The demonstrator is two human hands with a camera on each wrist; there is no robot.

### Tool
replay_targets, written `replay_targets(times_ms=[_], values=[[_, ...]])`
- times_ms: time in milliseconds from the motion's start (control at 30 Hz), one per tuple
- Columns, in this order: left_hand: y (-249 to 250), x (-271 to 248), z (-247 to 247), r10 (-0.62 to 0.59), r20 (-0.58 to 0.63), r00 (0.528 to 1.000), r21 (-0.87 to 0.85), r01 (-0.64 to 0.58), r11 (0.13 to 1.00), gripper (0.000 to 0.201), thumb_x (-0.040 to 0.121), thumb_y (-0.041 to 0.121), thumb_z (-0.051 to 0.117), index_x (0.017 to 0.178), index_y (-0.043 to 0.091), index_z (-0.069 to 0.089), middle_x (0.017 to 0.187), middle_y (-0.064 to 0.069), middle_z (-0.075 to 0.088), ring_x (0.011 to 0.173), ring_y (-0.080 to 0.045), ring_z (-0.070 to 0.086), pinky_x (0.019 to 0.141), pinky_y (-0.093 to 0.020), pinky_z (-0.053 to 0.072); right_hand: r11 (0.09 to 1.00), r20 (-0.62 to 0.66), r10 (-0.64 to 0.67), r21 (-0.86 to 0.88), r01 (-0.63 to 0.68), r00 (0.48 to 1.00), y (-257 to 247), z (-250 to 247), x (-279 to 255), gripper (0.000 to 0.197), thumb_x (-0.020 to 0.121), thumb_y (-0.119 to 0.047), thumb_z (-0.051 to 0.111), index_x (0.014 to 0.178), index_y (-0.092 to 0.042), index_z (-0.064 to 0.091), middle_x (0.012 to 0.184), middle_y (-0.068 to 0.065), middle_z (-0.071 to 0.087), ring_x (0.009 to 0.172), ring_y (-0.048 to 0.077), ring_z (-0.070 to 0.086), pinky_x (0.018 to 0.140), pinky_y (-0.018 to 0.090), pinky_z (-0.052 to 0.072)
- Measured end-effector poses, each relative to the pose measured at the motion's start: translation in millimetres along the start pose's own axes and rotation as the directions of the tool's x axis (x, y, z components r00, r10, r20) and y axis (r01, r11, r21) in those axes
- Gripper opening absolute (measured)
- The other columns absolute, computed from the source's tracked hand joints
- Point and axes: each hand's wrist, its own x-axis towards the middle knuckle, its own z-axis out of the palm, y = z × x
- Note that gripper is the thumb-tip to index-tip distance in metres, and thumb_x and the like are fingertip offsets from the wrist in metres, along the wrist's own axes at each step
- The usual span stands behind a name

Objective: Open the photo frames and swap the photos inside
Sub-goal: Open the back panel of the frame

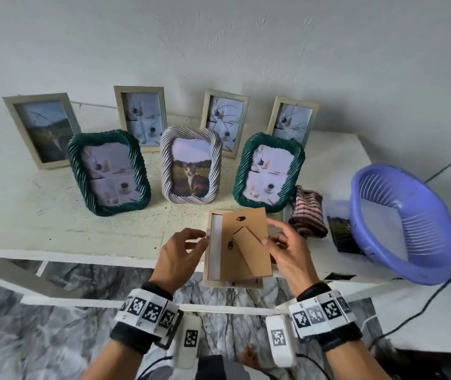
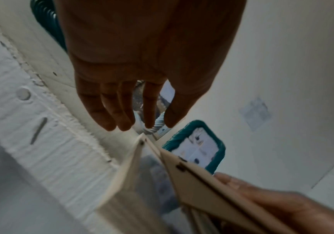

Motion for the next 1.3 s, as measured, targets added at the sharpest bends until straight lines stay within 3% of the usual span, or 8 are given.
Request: replay_targets(times_ms=[167,333,467,567,767,1000,1167,1300], values=[[-10,1,9,0.01,0.059,0.998,0.153,-0.019,0.988,0.031,0.091,0.024,0.064,0.121,0.015,0.061,0.111,-0.005,0.066,0.09,-0.013,0.065,0.076,-0.021,0.049,0.99,-0.066,-0.052,-0.138,0.042,0.996,19,10,4,0.037,0.085,-0.005,0.07,0.112,-0.028,0.06,0.081,-0.003,0.066,0.077,0.012,0.064,0.076,0.038,0.053],[-9,0,14,0.023,0.06,0.998,0.161,-0.033,0.986,0.032,0.09,0.018,0.064,0.121,0.016,0.059,0.105,-0.002,0.068,0.083,-0.009,0.064,0.068,-0.009,0.043,0.938,-0.044,-0.141,-0.326,0.12,0.989,23,18,6,0.031,0.085,-0.012,0.071,0.114,-0.014,0.06,0.083,-0.003,0.067,0.079,0.014,0.063,0.067,0.013,0.043],[-10,1,13,0.04,0.075,0.996,0.167,-0.052,0.985,0.033,0.088,0.014,0.066,0.12,0.015,0.058,0.103,-0.001,0.067,0.081,-0.008,0.063,0.068,-0.01,0.046,0.893,-0.033,-0.182,-0.423,0.151,0.983,20,25,7,0.029,0.085,-0.014,0.071,0.114,-0.012,0.064,0.089,0.002,0.069,0.08,0.014,0.06,0.072,0.024,0.045],[-10,1,13,0.035,0.076,0.996,0.162,-0.047,0.986,0.034,0.087,0.011,0.066,0.119,0.014,0.058,0.103,-0.002,0.068,0.082,-0.011,0.065,0.074,-0.018,0.05,0.827,-0.053,-0.233,-0.536,0.17,0.971,24,30,10,0.029,0.085,-0.015,0.071,0.113,-0.01,0.067,0.093,0.007,0.066,0.081,0.017,0.059,0.072,0.017,0.039],[-14,3,14,0.038,0.087,0.995,0.155,-0.051,0.987,0.034,0.087,0.012,0.065,0.12,0.018,0.057,0.099,0.003,0.063,0.078,0.003,0.059,0.062,-0.003,0.042,0.759,-0.022,-0.122,-0.647,0.079,0.992,29,31,11,0.034,0.091,-0.022,0.064,0.124,-0.014,0.065,0.097,0.011,0.058,0.091,0.026,0.059,0.082,0.029,0.044],[-14,3,16,0.074,0.082,0.994,0.183,-0.088,0.979,0.034,0.086,0.013,0.066,0.119,0.014,0.056,0.101,-0.004,0.066,0.081,-0.013,0.066,0.076,-0.027,0.054,0.66,0.055,-0.252,-0.72,0.213,0.966,29,33,3,0.022,0.092,-0.018,0.062,0.112,-0.012,0.069,0.091,0.008,0.055,0.074,0.026,0.061,0.068,0.029,0.045],[-18,3,19,0.117,0.06,0.991,0.217,-0.128,0.968,0.035,0.086,0.016,0.068,0.118,0.013,0.055,0.1,-0.005,0.065,0.08,-0.017,0.065,0.079,-0.035,0.055,0.714,0.149,-0.158,-0.666,0.217,0.976,28,21,-1,0.039,0.093,-0.033,0.058,0.131,-0.023,0.058,0.101,0.0,0.044,0.084,0.018,0.056,0.073,0.021,0.038],[-19,5,21,0.115,0.077,0.99,0.254,-0.131,0.958,0.037,0.087,0.019,0.067,0.119,0.014,0.05,0.102,-0.004,0.063,0.079,-0.018,0.065,0.079,-0.037,0.055,0.672,0.246,-0.099,-0.698,0.247,0.964,30,14,-4,0.043,0.091,-0.035,0.062,0.131,-0.022,0.056,0.111,0.002,0.041,0.089,0.016,0.056,0.079,0.019,0.041]])
